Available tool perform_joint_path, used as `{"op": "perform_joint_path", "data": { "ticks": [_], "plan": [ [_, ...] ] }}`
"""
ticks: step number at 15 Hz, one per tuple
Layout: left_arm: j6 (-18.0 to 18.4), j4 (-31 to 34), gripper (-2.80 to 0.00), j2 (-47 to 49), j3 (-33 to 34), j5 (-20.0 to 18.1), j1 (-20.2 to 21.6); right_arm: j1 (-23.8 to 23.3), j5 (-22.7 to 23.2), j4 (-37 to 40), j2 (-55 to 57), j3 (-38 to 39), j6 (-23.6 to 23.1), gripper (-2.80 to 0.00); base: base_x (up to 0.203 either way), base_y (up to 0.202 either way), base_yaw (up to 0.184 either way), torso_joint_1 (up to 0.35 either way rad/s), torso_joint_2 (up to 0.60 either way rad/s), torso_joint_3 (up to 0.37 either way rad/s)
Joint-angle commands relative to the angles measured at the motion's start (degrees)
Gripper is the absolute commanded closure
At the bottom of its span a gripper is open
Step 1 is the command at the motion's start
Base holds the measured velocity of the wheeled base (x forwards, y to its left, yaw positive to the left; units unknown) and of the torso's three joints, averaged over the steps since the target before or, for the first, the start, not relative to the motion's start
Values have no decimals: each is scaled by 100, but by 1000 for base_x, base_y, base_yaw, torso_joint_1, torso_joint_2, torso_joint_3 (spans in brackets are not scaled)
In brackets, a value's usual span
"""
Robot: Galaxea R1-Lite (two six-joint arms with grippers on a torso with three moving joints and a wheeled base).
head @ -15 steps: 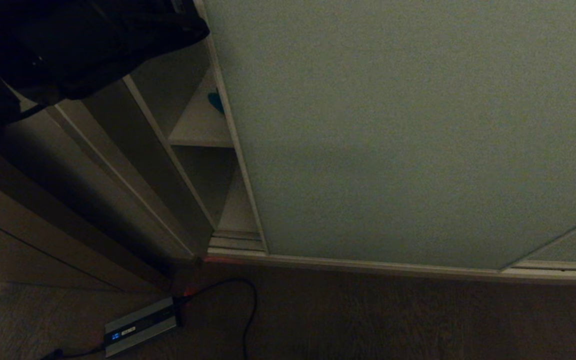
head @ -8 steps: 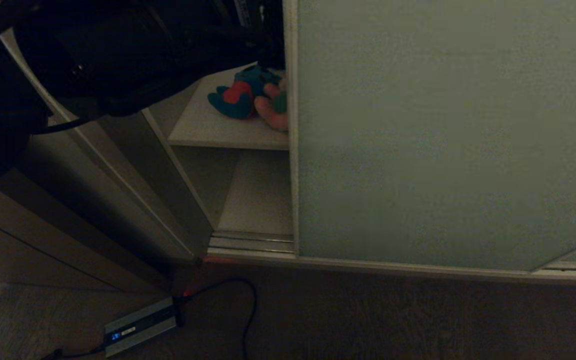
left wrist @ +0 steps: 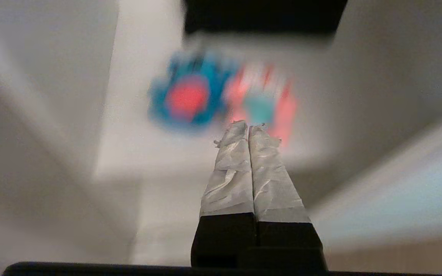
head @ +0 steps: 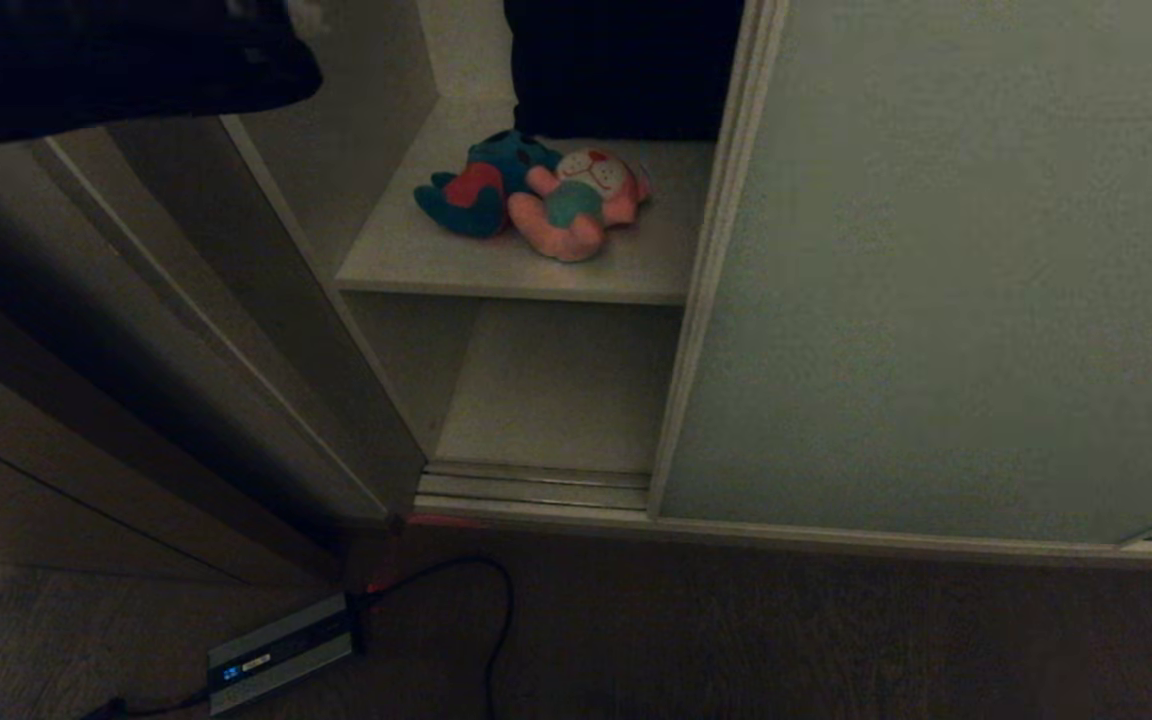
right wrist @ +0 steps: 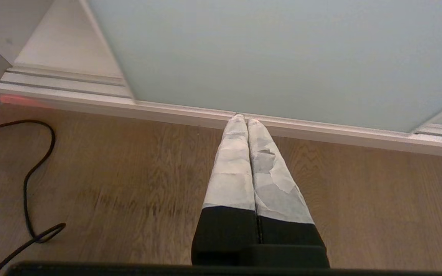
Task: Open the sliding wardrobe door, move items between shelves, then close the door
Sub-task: Open the door
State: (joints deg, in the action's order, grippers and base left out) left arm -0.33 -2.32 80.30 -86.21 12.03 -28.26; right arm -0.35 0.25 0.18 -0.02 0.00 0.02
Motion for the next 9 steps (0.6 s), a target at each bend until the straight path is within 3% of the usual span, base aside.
{"op": "perform_joint_path", "data": {
  "ticks": [1,4,7,9],
  "plan": [
    [19,1098,0,-980,502,-110,308,0,9,-1,2,18,-2,0,0,0,0,0,0,0],
    [29,1263,0,-1703,2007,-340,897,0,9,-1,2,18,-2,0,0,0,0,0,0,0],
    [24,1215,0,-2616,3585,-1106,1826,0,1,-1,2,18,-2,0,0,0,0,0,0,0],
    [25,1206,0,-3058,4305,-1531,2062,0,10,-1,2,18,-2,0,0,0,0,0,0,0]
  ]
}}
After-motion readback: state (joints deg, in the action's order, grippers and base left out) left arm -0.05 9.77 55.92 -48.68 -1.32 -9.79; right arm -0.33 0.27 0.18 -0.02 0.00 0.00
